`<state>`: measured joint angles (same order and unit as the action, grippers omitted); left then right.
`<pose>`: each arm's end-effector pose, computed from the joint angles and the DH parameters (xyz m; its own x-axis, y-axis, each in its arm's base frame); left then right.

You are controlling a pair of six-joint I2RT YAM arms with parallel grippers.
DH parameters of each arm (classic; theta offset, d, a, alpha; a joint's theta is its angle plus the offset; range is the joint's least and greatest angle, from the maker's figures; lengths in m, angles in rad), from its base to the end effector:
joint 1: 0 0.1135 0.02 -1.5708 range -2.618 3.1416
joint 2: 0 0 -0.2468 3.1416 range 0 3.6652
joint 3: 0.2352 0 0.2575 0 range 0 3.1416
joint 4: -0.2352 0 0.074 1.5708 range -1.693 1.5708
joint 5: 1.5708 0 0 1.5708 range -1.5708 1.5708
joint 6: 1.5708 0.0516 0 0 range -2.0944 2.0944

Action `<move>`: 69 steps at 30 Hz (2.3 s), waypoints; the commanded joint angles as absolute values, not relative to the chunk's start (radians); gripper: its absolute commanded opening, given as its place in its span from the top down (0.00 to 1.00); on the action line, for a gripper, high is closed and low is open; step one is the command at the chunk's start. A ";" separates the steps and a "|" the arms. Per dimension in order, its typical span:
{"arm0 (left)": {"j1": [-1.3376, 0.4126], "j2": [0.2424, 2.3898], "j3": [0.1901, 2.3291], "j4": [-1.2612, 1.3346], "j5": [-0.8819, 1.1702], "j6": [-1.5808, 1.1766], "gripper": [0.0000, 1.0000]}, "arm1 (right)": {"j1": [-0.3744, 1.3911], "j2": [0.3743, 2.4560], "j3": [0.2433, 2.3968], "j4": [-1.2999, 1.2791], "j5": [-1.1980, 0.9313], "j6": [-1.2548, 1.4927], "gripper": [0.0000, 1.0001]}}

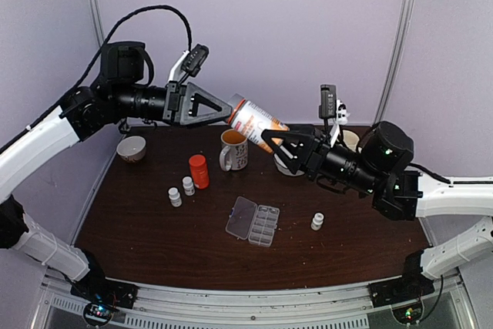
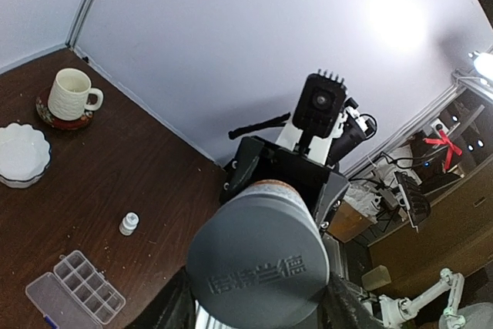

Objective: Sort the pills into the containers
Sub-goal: Pass from the left arm to the right, then unscrew the lid of the pill bottle from the pill bottle.

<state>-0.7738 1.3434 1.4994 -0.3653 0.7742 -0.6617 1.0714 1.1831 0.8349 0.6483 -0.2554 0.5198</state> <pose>0.1971 -0.2431 0.4291 -0.7248 0.0940 -0.6825 0.6888 0.1156 -0.7157 0.1327 0.2704 0.3496 -0.3564 0.3502 -0.8662 -0.9078 0.0894 0.4097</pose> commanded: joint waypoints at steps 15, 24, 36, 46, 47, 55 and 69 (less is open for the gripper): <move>-0.729 1.307 1.432 -0.376 0.709 -0.683 0.19 | 1.120 1.108 0.797 0.477 -0.108 0.254 0.72; -0.729 1.236 1.377 -0.275 0.651 -0.434 0.03 | 1.036 1.117 0.776 0.591 -0.347 0.581 0.72; -0.730 1.110 1.163 -0.031 0.842 0.036 0.03 | 0.996 1.249 0.879 0.642 -0.610 0.813 0.73; -0.752 1.076 1.174 -0.231 0.932 0.386 0.02 | 0.996 1.303 0.900 0.686 -0.671 0.867 0.74; -0.755 1.075 1.175 -0.237 0.930 0.397 0.02 | 0.996 1.307 0.902 0.691 -0.674 0.871 0.74; -0.776 1.092 1.190 -0.270 0.872 0.437 0.03 | 0.996 1.337 0.917 0.704 -0.687 0.882 0.74; -0.795 1.143 1.243 -0.342 0.871 0.489 0.29 | 0.996 1.347 0.911 0.736 -0.693 0.900 0.75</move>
<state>-0.7876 1.1408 1.2228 -0.3401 0.8730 0.4660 0.9985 1.3434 0.8822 0.6781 -0.6773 0.8898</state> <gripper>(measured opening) 0.696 0.558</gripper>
